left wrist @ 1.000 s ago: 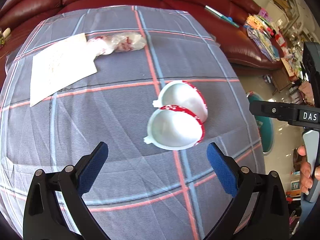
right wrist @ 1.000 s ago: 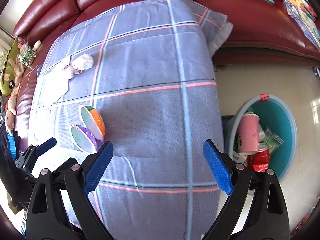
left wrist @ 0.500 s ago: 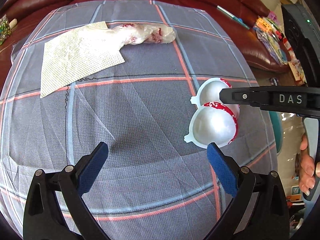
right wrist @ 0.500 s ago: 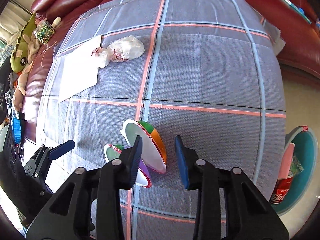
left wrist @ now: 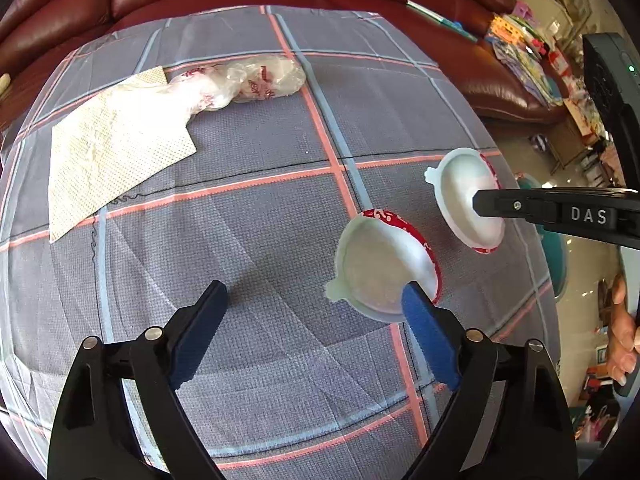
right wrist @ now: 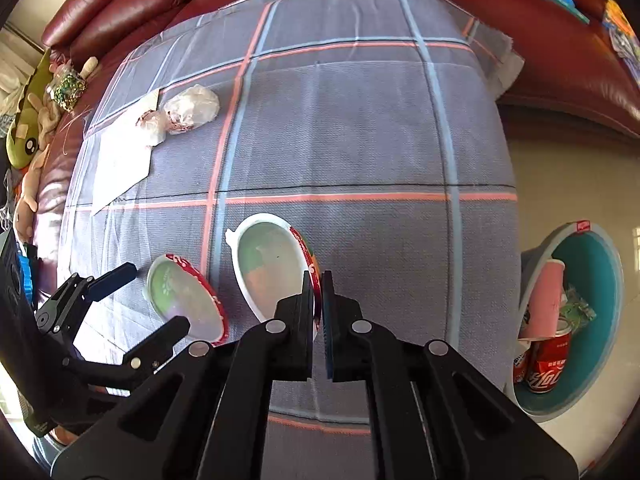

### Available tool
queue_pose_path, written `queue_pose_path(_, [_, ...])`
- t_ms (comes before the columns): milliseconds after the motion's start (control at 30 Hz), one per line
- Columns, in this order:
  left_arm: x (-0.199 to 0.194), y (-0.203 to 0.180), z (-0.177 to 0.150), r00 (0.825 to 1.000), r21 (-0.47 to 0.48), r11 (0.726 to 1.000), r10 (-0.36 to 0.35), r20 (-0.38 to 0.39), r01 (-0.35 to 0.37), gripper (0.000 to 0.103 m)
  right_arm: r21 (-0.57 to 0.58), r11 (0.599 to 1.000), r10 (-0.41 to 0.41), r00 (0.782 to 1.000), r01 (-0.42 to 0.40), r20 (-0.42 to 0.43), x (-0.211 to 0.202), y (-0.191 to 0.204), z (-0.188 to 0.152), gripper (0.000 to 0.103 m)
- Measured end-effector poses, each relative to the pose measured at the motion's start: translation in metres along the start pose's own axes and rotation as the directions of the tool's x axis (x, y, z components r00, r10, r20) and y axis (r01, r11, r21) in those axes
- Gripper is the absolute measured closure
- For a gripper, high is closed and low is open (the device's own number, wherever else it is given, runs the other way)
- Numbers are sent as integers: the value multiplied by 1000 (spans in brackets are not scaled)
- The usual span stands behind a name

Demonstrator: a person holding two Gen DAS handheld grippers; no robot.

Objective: Collect trash
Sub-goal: 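Grasp a white-and-red bowl rim with the right tool while the left tool grasps the other bowl, then carry both bowls over the bin and open both tools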

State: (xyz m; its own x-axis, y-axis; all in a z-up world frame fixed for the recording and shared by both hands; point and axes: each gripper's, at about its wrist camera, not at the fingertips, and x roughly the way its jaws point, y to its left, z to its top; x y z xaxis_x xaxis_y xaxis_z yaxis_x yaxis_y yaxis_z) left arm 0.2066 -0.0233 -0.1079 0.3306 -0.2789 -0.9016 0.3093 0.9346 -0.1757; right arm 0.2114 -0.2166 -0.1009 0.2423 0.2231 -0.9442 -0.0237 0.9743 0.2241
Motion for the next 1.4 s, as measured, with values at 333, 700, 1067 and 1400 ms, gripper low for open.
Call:
queue_pose_path(333, [6,-24,7,1000,80,997,19,-7,-18,53,63,998,28,999,-29,16,-9,-33,-20,99])
queue_pose_path(700, [3,-67,8,997,166,983,66,40,-72,95,116,991,64,997,-69,48,-19,-58,-34,99])
queue_pose_path(1067, [-16,-91,14,993,174,979,95,69,-105,96,171,978,100,988,-119,117,-45,-89,-48,99])
queue_pose_path(1400, [-33,-136,20,994,235,968,71,88,-90,96,244,957,110,973,-159,202,-75,-136,-67,99])
